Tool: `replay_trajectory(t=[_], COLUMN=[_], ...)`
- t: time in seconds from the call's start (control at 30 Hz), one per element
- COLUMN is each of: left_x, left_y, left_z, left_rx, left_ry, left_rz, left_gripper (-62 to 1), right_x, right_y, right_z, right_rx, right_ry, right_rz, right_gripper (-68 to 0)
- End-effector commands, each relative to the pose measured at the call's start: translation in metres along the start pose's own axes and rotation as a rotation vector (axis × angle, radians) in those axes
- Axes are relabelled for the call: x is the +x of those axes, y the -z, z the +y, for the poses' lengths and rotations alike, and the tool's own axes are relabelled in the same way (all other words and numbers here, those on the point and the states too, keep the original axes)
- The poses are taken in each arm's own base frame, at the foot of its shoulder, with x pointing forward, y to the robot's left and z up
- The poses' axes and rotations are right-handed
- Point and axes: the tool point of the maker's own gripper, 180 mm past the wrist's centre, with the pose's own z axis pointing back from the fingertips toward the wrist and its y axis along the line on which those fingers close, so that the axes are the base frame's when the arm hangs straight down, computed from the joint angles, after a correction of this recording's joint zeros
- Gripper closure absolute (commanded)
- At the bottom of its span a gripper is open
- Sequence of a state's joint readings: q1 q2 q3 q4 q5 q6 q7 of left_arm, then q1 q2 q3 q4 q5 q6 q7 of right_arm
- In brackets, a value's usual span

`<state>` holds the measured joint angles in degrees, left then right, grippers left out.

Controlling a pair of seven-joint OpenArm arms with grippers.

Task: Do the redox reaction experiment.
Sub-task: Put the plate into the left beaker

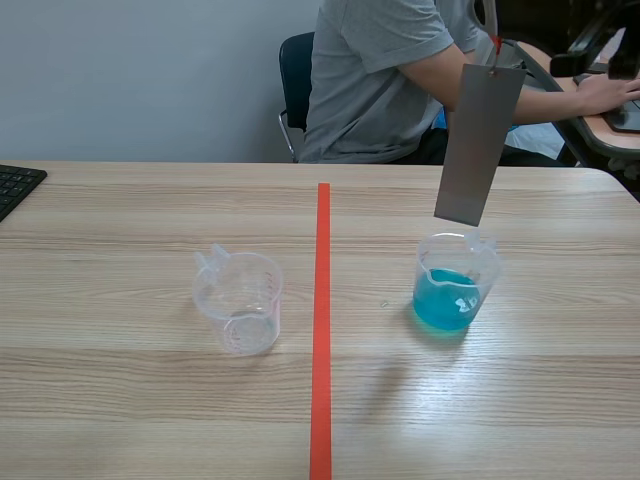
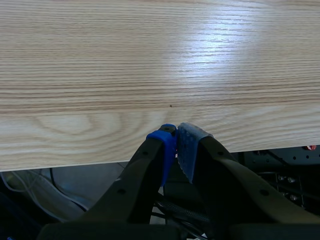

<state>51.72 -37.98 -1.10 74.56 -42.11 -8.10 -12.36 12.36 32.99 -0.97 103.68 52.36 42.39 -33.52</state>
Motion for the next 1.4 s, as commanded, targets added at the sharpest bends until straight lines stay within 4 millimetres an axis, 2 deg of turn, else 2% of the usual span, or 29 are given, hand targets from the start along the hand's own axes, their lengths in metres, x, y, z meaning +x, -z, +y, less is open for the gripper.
replay_trajectory(t=[0.0, 0.3, 0.8, 0.97, 1.17, 1.37], left_x=[0.005, 0.005, 0.005, 0.005, 0.004, 0.004], left_y=[0.001, 0.001, 0.001, 0.001, 0.001, 0.001], left_z=[-0.002, -0.002, -0.002, -0.002, -0.003, -0.003], left_rx=[-0.009, -0.009, -0.009, -0.009, -0.009, -0.009], left_ry=[0.001, 0.001, 0.001, 0.001, -0.005, -0.004], left_rz=[-0.017, -0.017, -0.017, -0.017, -0.018, -0.017], left_gripper=[-4.4, -4.4, -4.4, -4.4, -4.4, -4.4], right_x=[0.021, 0.036, 0.047, 0.048, 0.043, 0.046], right_y=[0.002, 0.03, 0.088, 0.104, 0.12, 0.132], right_z=[0.0, 0.023, 0.105, 0.126, 0.142, 0.147], right_rx=[0.01, 0.074, 0.251, 0.293, 0.314, 0.311], right_ry=[-0.036, -0.025, -0.032, -0.022, -0.013, -0.034], right_rz=[-0.058, -0.113, -0.143, -0.142, -0.126, -0.13], right_gripper=[-1.5, -1.5, -1.5, -1.5, -1.5, -1.5])
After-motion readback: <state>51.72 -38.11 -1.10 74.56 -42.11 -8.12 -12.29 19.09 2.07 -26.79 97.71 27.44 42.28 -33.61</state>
